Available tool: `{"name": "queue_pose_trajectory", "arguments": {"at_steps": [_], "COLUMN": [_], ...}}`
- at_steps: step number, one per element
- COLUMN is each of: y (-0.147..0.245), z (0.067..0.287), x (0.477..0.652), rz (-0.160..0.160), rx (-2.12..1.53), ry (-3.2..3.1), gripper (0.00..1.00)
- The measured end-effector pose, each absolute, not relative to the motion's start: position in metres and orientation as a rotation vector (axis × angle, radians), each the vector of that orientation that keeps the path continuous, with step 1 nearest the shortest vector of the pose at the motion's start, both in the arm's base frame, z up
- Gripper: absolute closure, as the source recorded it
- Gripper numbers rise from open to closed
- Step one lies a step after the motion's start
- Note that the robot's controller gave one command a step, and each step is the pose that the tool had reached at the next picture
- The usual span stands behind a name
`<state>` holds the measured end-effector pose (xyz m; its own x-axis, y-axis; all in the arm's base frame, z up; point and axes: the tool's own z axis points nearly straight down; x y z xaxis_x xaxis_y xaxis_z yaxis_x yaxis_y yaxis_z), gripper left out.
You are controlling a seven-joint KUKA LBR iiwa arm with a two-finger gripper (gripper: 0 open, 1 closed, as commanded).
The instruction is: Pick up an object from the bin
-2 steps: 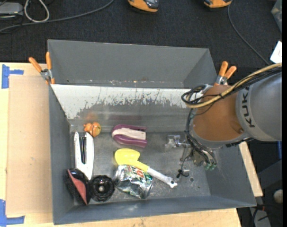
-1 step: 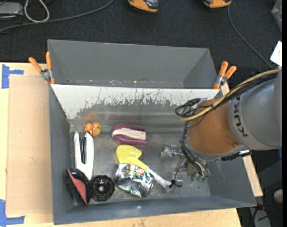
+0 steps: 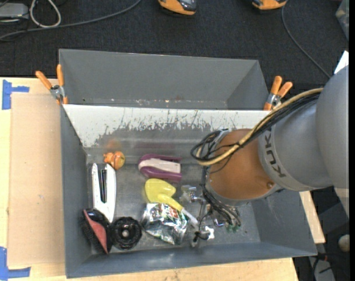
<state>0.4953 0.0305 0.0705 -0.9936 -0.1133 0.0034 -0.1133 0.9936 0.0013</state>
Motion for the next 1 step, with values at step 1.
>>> {"name": "queue_pose_trajectory", "arguments": {"at_steps": [1], "y": [0.0512], "z": [0.0696], "x": [0.5154], "rz": [-0.001], "rx": [0.164], "ry": [-3.138], "gripper": [0.0]}}
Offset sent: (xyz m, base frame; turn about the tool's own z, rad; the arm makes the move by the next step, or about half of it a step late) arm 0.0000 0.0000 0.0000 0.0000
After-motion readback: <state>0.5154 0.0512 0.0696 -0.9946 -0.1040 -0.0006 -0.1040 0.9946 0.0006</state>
